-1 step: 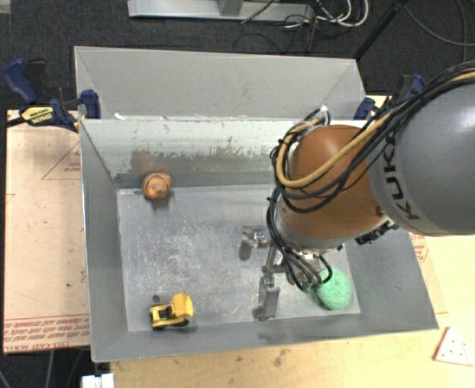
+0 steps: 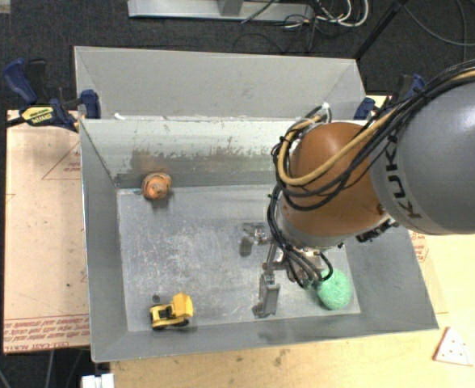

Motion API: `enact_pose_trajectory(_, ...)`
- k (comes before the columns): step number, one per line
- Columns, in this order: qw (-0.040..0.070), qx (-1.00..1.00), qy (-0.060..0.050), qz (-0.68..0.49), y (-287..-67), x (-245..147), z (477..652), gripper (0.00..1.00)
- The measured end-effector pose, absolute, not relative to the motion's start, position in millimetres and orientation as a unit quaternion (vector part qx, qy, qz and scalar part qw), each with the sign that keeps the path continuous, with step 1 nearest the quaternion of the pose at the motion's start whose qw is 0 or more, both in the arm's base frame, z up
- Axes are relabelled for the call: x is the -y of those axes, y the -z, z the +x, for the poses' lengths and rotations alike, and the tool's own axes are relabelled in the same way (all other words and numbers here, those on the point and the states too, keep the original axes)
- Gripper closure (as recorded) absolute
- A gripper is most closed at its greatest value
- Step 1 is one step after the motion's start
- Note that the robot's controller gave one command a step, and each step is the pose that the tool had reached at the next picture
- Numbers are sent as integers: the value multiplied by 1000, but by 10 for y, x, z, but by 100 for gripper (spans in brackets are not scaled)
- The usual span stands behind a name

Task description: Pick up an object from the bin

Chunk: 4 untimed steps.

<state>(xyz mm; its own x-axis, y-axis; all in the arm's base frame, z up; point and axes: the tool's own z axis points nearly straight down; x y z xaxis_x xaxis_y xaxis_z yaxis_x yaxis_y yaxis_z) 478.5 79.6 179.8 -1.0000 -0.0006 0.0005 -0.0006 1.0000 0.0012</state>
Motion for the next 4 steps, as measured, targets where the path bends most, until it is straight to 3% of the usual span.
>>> enact_pose_trajectory(1,-5,1000,1,-12,-1401,-932,4969,0)
enact_pose_trajectory(2,-1,999,1,-35,-712,-1467,5133,0)
enact_pose_trajectory(3,0,999,1,-44,-706,-1600,5135,0)
enact_pose_trajectory(4,-1,999,0,53,-704,-1662,4969,0)
